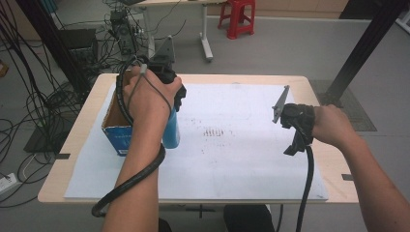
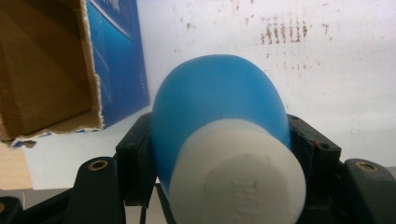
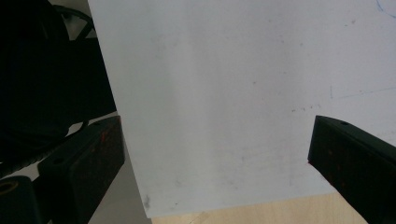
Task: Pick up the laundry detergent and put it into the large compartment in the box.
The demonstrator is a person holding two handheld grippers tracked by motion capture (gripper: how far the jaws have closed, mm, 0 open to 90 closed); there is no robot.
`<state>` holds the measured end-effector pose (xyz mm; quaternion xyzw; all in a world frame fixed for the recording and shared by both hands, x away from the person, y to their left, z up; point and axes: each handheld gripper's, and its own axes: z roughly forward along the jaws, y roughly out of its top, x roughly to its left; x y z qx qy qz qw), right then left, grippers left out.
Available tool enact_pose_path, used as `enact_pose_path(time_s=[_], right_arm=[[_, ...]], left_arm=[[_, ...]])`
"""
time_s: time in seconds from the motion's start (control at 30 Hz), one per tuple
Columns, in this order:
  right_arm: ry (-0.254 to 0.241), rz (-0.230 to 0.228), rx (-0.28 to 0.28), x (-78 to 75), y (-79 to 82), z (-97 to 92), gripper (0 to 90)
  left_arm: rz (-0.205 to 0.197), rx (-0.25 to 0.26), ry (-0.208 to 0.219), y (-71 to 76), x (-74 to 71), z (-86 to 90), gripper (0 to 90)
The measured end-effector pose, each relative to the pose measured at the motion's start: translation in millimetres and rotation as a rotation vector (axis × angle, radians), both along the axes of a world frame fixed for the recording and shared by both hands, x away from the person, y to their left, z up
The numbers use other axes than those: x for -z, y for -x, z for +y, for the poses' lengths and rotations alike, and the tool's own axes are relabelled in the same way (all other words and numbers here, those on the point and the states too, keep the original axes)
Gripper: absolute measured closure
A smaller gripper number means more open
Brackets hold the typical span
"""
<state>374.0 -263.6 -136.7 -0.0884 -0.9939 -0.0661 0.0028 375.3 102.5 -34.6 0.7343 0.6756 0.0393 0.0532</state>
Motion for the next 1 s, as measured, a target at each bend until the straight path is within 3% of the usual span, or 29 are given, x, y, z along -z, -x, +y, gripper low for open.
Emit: enact_pose_path(time_s=[0.53,1.0], right_arm=[[0.006,0.005,0.005,0.2,-1.2,11.2,3.7],[0.015,0.000,0.000,-1.6,-3.2,12.4,3.6]], left_arm=[[-0.082,0.014,0.014,18.6,-55.8,7.8,36.3],[-0.153,0.021,-0.002,35.2,-126.3,13.7,36.3]])
